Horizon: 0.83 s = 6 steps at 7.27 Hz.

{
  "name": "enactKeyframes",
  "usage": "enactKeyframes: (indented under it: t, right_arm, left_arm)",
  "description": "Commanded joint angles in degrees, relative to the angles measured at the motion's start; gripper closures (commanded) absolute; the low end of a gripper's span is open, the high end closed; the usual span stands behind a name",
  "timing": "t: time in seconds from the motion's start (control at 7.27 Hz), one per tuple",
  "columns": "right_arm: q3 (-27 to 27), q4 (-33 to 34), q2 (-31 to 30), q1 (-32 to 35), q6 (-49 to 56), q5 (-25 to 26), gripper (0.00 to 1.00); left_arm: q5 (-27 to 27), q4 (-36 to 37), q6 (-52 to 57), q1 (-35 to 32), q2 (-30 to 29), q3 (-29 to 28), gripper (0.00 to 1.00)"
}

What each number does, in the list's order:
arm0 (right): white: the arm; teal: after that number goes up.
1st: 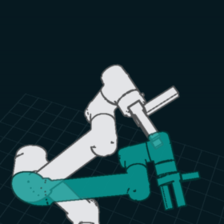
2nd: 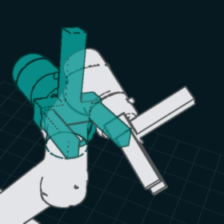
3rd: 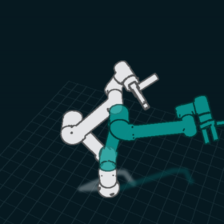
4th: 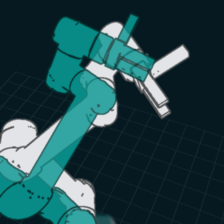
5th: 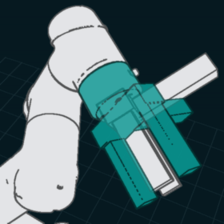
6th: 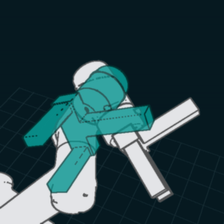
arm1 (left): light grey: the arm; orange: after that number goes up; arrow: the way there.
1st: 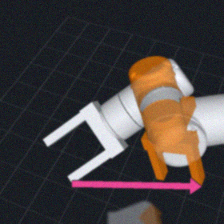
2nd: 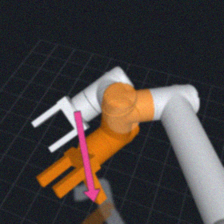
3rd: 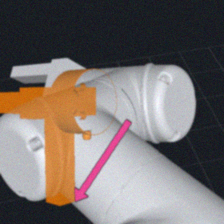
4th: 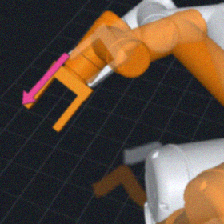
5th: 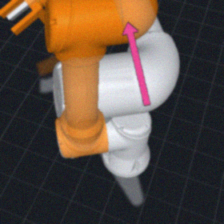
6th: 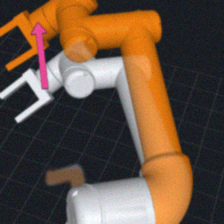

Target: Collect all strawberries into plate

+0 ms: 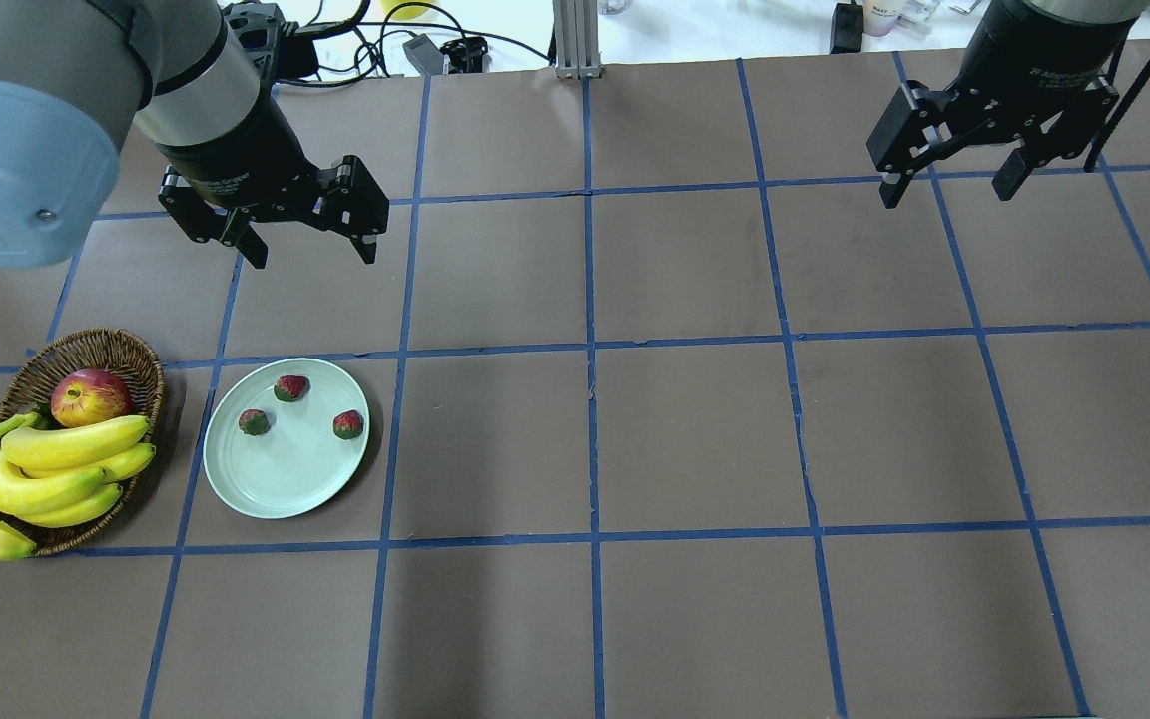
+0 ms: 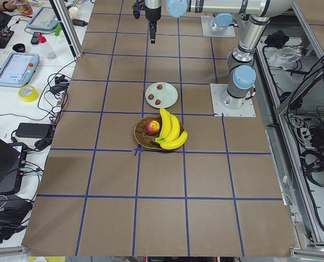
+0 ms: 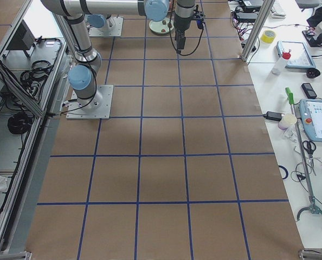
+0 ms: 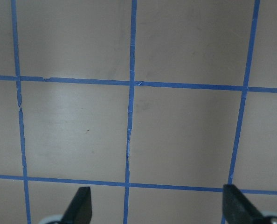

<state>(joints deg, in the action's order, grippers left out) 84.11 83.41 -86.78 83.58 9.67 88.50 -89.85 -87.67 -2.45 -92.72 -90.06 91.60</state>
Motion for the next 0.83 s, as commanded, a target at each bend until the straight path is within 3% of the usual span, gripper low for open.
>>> enactKeyframes:
  t: [0.0, 0.69]
  right_arm:
    - [0.0, 0.0, -0.1, 0.0, 0.1, 0.0, 0.0]
    - [0.3, 0.0, -0.1, 0.0, 0.1, 0.0, 0.0]
  left_arm:
    - [1.3, -0.6, 0.0, 0.2, 0.5, -0.2, 0.0]
    - [0.7, -4.8, 0.1, 1.8, 2.8, -0.1, 0.0]
